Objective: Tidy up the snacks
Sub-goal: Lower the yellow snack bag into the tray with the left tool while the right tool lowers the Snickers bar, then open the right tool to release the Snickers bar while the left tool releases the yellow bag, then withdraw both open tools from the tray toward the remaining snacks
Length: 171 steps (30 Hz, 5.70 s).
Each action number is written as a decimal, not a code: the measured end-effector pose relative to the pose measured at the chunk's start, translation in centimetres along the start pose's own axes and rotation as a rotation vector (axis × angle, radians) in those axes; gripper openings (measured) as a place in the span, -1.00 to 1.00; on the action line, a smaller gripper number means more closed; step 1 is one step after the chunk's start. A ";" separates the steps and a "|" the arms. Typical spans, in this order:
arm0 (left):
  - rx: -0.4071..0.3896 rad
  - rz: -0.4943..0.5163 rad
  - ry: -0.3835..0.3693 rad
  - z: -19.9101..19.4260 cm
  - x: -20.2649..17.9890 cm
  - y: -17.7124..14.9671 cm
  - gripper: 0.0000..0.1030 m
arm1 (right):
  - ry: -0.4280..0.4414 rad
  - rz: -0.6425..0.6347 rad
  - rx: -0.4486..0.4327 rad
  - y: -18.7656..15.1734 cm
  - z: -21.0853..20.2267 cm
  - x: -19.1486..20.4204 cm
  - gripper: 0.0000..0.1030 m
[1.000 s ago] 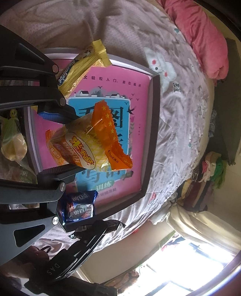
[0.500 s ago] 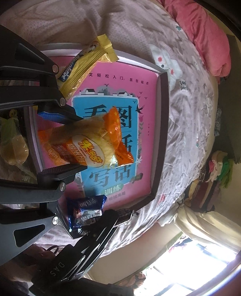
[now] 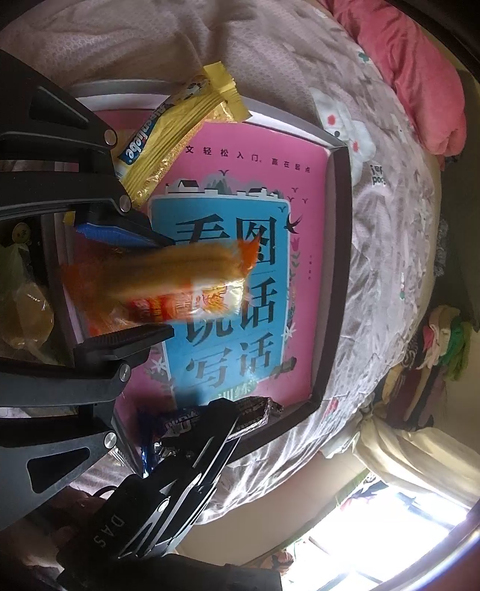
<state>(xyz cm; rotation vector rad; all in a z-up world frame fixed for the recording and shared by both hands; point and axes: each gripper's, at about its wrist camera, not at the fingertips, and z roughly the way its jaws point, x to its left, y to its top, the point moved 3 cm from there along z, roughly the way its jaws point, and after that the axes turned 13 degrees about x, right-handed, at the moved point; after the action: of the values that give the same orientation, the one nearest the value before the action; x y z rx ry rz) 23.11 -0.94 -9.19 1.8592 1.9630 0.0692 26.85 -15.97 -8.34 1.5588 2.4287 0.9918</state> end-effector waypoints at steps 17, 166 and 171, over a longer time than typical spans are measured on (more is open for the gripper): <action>0.000 0.002 0.018 0.0 0.1 -0.2 -0.22 | 0.013 -0.016 0.086 -0.7 1.8 0.7 -0.44; -0.197 -0.019 -0.049 -11.9 4.3 -6.0 0.58 | -0.093 0.063 -0.159 -5.8 -8.7 1.3 0.87; -0.176 -0.013 -0.038 -11.3 4.2 -6.5 0.58 | -0.101 0.070 -0.148 -6.2 -8.7 1.2 0.87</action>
<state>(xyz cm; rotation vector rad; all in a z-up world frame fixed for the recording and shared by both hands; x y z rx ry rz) 13.11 5.39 -2.26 1.7221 1.8788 0.1952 17.88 -20.73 -4.67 1.6122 2.1941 1.0506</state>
